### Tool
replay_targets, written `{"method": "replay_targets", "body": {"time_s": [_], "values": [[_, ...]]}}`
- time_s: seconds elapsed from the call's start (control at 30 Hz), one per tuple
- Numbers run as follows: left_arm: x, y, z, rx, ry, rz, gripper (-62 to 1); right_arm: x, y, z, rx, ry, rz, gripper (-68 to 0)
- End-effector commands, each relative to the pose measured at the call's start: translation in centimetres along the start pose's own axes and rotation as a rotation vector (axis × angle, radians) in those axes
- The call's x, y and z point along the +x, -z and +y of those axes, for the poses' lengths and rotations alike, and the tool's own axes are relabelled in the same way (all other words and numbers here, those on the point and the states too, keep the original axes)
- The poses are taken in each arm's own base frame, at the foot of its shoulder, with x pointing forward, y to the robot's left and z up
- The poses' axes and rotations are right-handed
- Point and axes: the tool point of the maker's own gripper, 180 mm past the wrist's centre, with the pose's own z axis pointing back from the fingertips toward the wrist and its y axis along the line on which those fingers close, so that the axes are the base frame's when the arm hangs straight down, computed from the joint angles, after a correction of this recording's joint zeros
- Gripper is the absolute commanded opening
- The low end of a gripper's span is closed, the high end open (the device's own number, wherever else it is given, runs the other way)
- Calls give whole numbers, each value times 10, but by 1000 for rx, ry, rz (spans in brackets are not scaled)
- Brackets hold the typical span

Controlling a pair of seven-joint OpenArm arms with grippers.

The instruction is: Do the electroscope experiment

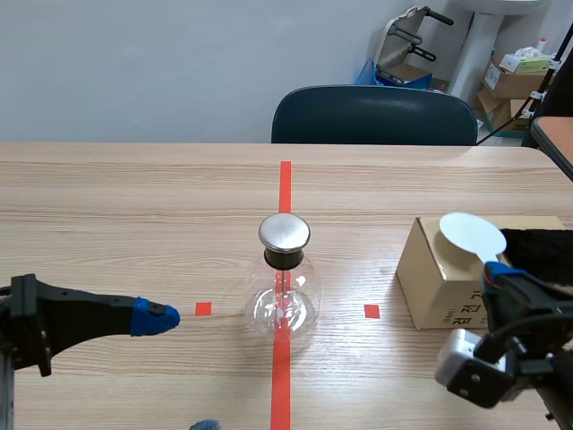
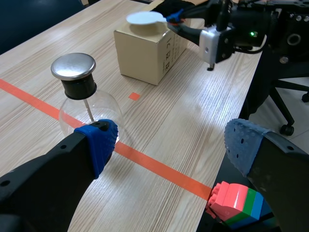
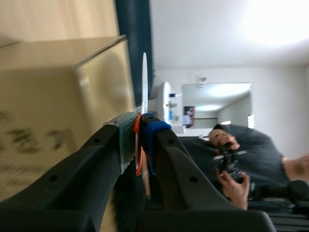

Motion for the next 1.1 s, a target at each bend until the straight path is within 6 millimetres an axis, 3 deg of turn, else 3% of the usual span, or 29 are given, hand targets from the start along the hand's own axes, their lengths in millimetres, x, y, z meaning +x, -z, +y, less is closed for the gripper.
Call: {"method": "replay_targets", "body": {"time_s": [0.0, 0.5, 0.67, 0.73, 1.07], "values": [[9, 2, 0, 0, -5, -35, -127, -2, 13, -24, -72, -30, -3, -667], [9, 4, 19, 84, 32, -37, -143, 35, 28, -46, -147, -57, 5, -667], [-2, 9, 37, 145, 36, -9, -358, 52, 25, -47, -175, -67, -1, -667], [-7, 11, 43, 160, 32, -8, -416, 58, 24, -45, -175, -71, 4, -667], [-34, 36, 41, 103, 9, 15, -516, 78, 22, -41, -177, -67, 23, -667]]}}
